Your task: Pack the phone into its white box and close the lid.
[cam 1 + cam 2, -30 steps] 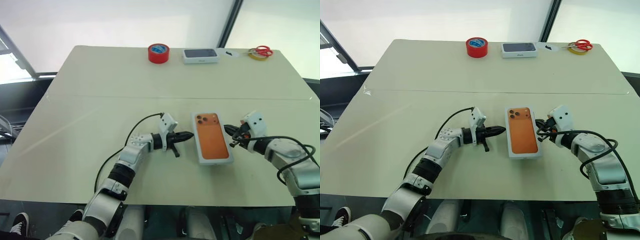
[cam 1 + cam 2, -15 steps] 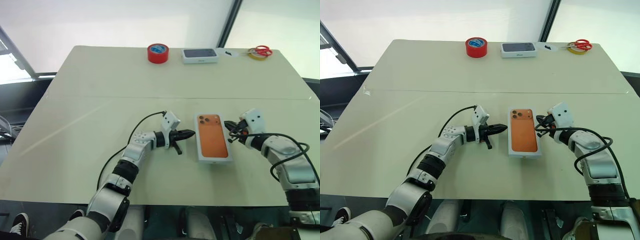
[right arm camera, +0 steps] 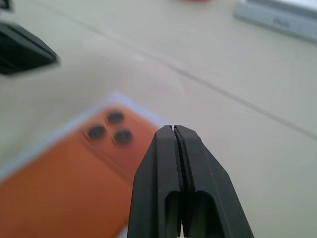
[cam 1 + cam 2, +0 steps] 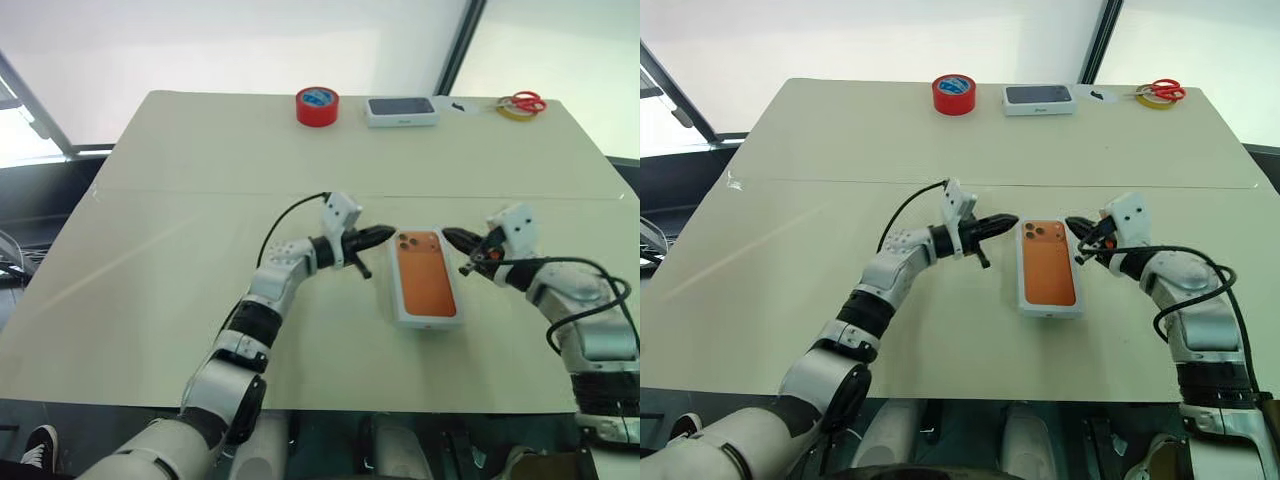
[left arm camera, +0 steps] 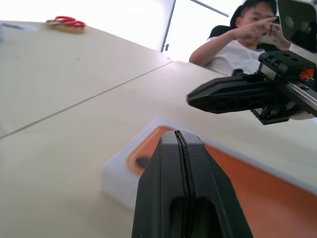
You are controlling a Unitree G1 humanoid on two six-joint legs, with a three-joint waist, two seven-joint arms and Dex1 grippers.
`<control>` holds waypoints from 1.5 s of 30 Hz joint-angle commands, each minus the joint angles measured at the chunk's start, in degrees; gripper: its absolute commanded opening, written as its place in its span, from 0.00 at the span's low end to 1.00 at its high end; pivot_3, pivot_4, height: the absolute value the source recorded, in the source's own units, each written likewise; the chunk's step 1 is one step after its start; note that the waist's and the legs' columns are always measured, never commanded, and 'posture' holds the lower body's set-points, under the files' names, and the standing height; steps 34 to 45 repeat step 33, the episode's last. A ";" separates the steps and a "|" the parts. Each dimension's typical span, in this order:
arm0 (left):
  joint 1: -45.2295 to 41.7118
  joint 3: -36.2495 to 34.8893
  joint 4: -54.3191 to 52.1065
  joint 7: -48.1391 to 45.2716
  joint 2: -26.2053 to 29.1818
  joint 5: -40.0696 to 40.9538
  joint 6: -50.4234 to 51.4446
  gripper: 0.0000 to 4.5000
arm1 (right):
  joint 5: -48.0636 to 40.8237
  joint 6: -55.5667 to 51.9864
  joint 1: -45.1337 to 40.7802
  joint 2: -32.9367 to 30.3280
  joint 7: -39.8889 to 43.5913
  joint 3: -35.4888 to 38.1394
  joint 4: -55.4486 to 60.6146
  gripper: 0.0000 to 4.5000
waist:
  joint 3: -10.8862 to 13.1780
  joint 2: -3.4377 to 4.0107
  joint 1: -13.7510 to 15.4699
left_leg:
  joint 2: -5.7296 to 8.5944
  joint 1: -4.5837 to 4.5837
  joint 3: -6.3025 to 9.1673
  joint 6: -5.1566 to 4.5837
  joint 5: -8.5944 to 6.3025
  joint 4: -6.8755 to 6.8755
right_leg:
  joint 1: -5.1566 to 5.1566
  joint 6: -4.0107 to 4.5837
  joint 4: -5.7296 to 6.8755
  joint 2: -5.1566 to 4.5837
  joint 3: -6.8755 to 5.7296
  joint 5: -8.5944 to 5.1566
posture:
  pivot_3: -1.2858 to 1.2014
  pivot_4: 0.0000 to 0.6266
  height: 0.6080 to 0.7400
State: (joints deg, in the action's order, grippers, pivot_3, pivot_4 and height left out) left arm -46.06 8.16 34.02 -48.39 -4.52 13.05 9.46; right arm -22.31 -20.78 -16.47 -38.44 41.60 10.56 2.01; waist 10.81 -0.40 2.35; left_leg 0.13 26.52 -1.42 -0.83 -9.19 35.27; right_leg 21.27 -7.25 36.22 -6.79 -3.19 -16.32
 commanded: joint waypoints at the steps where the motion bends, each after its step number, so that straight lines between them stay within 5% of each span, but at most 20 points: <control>1: -0.98 4.68 3.06 0.18 0.35 -5.16 -0.49 0.00 | -2.88 -2.60 3.83 -2.53 5.37 -0.01 4.53 0.01 | 0.00 0.00 0.07 | 0.01 -0.01 -0.01 0.00 0.00 -0.01 | 0.00 0.00 0.00 0.00 0.00 0.00 | 0.52 0.24 1.00; 6: -0.43 8.05 3.59 -1.36 1.64 -7.68 4.66 0.00 | 2.93 -0.34 12.48 -6.35 9.22 -7.07 9.98 0.01 | -0.04 0.06 -0.44 | 0.01 0.01 0.00 0.00 0.00 -0.07 | 0.09 0.00 0.02 0.03 -0.01 0.00 | 0.52 0.24 1.00; 10: 1.97 7.68 3.35 0.45 4.20 -9.70 0.69 0.29 | 1.92 -3.31 12.80 -6.01 9.21 -6.81 9.45 0.00 | -0.22 0.08 -0.35 | -0.10 -0.22 0.03 0.07 -0.05 -0.03 | -0.02 0.24 -0.03 0.05 0.00 -0.13 | 0.52 0.24 1.00; 13: 4.08 2.32 -2.84 -0.93 6.94 -4.30 3.35 0.62 | -0.11 -3.96 11.50 -4.90 8.19 -4.01 9.48 0.20 | -0.24 0.06 -0.40 | -0.10 -0.23 0.03 0.12 -0.07 -0.03 | -0.05 0.25 -0.10 0.01 0.02 -0.12 | 0.52 0.24 1.00; 16: 7.35 -0.59 -11.78 -3.08 12.36 -1.38 5.81 0.97 | -1.84 -3.26 10.46 -4.86 8.56 -1.41 9.56 0.54 | -0.21 0.11 -0.85 | -0.13 -0.07 0.02 0.04 -0.02 -0.10 | 0.07 0.08 -0.01 0.02 0.07 -0.02 | 0.52 0.24 1.00; 17: 8.22 -1.16 -13.97 -3.21 13.72 -0.68 7.07 1.00 | -2.65 -3.58 10.40 -5.12 9.01 -0.77 9.71 0.66 | -0.20 0.13 -0.77 | -0.13 -0.06 0.02 0.04 -0.01 -0.13 | 0.11 0.04 -0.01 0.02 0.07 0.00 | 0.52 0.24 1.00; 18: 9.39 -1.72 -16.68 -3.44 15.87 -0.19 8.64 1.00 | -4.23 -4.27 10.36 -5.44 9.95 0.32 10.00 0.77 | -0.19 0.13 -0.69 | -0.13 -0.05 0.02 0.04 -0.01 -0.13 | 0.10 0.03 0.00 0.02 0.06 0.01 | 0.52 0.24 1.00; 23: 18.44 -6.36 -32.08 -7.67 30.47 4.28 18.02 1.00 | -4.71 -1.85 10.27 -10.02 16.30 3.24 6.01 0.77 | -0.19 0.15 -0.38 | -0.07 -0.05 -0.02 0.09 -0.05 -0.10 | 0.06 0.28 -0.08 -0.05 0.09 -0.11 | 0.52 0.24 1.00; 31: 28.20 -15.31 -36.75 -7.48 40.09 8.10 18.60 1.00 | -2.57 3.43 8.21 -15.87 21.87 5.83 -4.34 0.77 | -0.19 0.17 -0.27 | -0.06 -0.08 -0.04 0.18 -0.13 -0.17 | 0.20 0.35 -0.22 -0.31 0.15 -0.12 | 0.52 0.24 1.00; 45: 29.83 -17.01 -36.51 -8.75 41.50 9.77 17.60 1.00 | -1.81 4.82 7.55 -16.61 22.77 5.56 -6.65 0.77 | -0.19 0.17 -0.29 | -0.06 -0.08 -0.08 0.17 -0.13 -0.22 | 0.23 0.35 -0.21 -0.31 0.18 -0.12 | 0.52 0.24 1.00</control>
